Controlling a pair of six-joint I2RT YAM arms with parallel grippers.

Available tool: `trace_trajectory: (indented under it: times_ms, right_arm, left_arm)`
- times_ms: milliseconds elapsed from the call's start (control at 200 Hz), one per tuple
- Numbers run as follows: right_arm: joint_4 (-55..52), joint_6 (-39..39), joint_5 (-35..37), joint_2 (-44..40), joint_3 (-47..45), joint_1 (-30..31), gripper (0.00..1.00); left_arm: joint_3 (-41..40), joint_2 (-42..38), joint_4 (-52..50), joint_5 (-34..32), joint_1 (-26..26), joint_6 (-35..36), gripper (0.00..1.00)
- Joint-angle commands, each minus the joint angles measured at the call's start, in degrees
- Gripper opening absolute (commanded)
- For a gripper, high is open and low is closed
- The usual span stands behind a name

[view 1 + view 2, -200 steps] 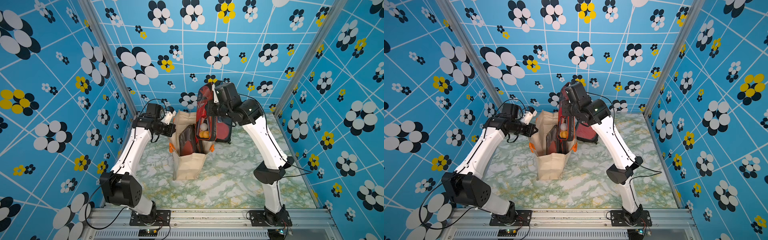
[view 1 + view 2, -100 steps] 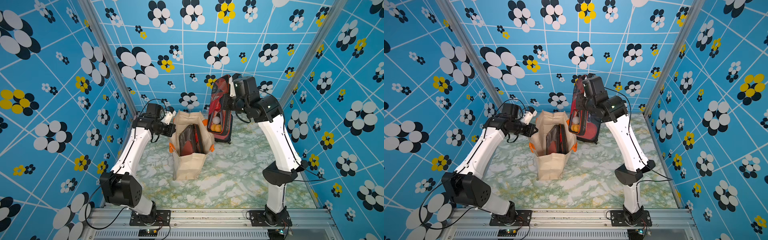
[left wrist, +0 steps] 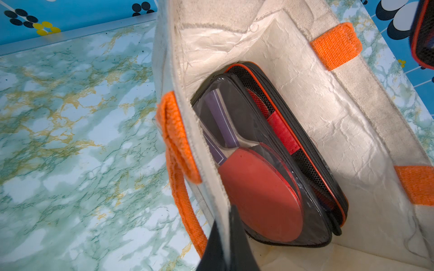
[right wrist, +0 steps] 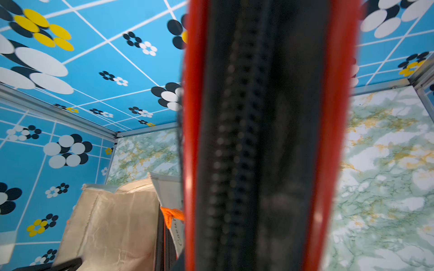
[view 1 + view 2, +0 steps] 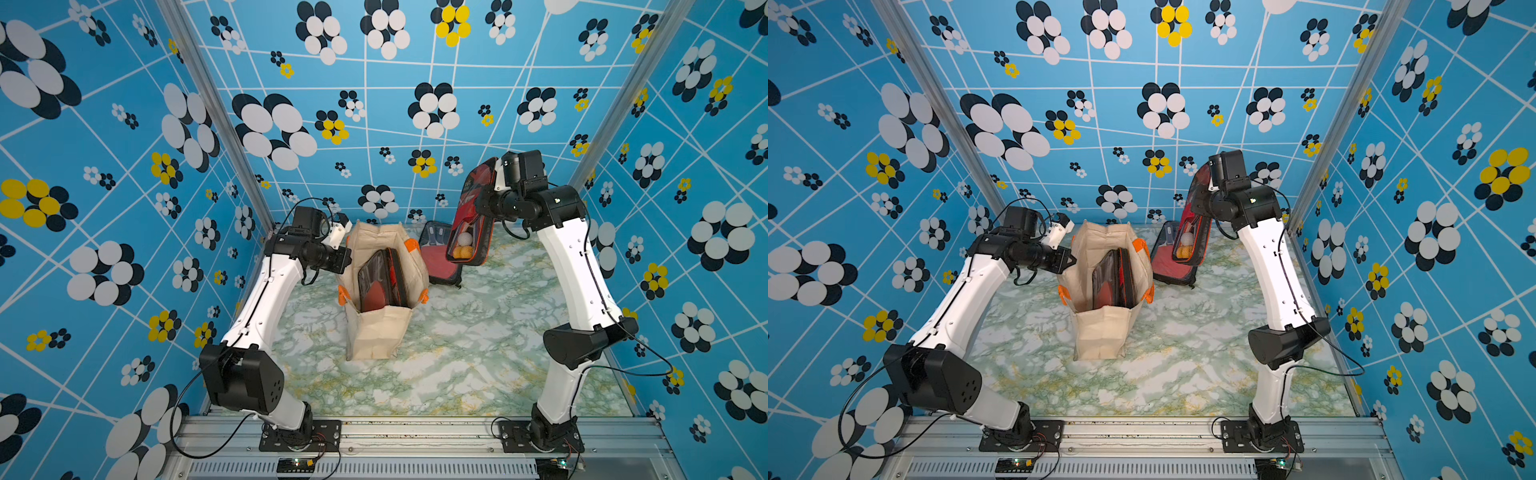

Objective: Remove the ping pong set from the canvas bag
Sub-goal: Place the ping pong set at the center of the board.

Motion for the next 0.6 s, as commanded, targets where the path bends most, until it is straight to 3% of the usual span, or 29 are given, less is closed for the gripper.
trace_trajectory:
  times_ms: [0, 595]
  right_arm:
    - [9.76, -0.65, -5.28, -3.44, -4.05, -2.73, 0.00]
    - [30.89, 4.10, -29.18, -1.77, -31.70, -23.58, 0.00]
  left_arm:
    - [0.42, 0.61, 0.79, -0.20, 0.22, 0.45, 0.00]
    - [-0.13, 0.44, 0.78, -0.07, 0.36, 0.58, 0.00]
